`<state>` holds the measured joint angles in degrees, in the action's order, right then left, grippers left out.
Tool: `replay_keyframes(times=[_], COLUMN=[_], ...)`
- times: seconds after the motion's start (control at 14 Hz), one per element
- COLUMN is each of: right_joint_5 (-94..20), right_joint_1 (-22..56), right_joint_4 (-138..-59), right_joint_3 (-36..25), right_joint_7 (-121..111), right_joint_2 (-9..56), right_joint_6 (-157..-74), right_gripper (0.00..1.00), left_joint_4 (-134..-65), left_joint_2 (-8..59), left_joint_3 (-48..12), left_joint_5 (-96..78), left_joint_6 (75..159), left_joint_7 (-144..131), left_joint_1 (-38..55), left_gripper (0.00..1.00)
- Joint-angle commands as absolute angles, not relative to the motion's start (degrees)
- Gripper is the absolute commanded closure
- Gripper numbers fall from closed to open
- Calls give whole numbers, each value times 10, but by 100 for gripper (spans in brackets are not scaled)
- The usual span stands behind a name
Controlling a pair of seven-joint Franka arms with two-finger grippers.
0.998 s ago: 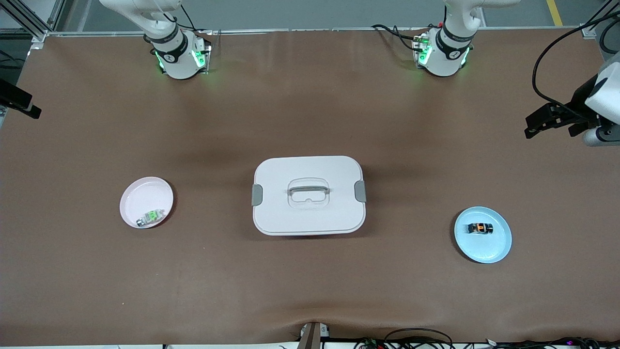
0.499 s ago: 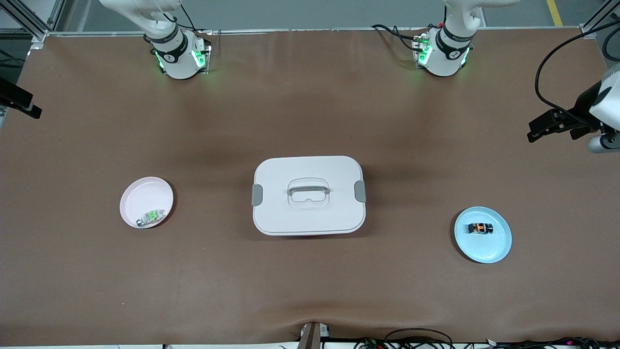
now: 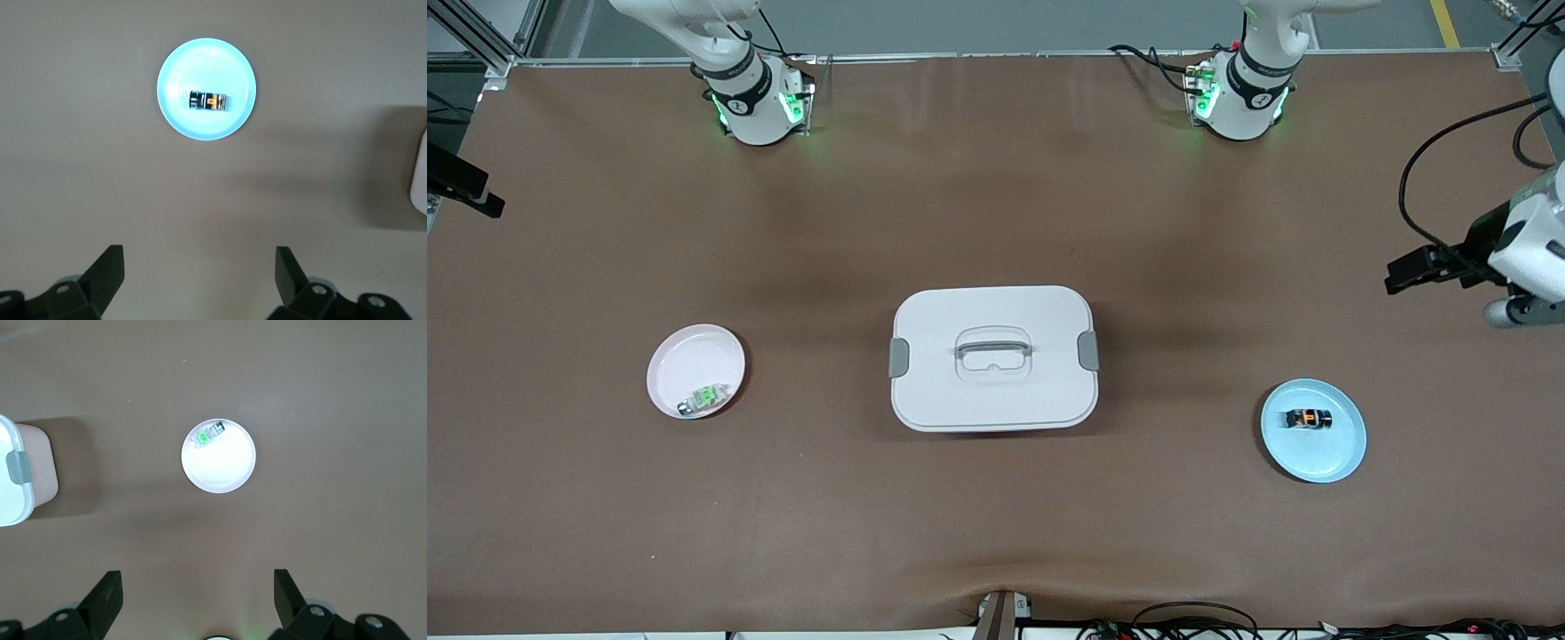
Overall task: Transfer orange switch to right arm and place
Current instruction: 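Move the left gripper down toward the orange switch on the blue plate, then lower the left gripper and close it on the orange switch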
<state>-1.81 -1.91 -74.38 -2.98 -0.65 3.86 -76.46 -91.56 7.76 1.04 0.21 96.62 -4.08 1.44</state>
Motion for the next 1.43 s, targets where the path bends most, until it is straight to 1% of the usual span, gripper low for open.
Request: replay_keyframes(times=[0.0, 0.29, 0.57, 0.86, 1.14, 1.35], right_joint_5=[-14, -14, -14, -15, -15, -15], right_joint_1=[-25, -26, -26, -27, -27, -27], right_joint_4=[-755, -755, -755, -755, -755, -755], right_joint_3=[-25, -25, -25, -25, -25, -25], right_joint_7=[-12, -13, -13, -13, -13, -13], right_joint_2=[28, 28, 28, 28, 28, 29], right_joint_6=[-771, -772, -773, -773, -774, -774], right_gripper=[0, 0, 0, 0, 0, 0], left_joint_4=[-907, -907, -908, -908, -906, -883], left_joint_2=[111, 176, 223, 278, 322, 360], left_joint_3=[12, 13, 13, 12, 13, 12], left_joint_5=[-1, 1, 1, 11, 11, 20], left_joint_6=[997, 1055, 1091, 1153, 1186, 1201], left_joint_7=[-1, 14, 58, 65, 86, 77], left_joint_1=[13, 13, 12, -6, -8, -3], left_gripper=[0, 0, 0, 0, 0, 0])
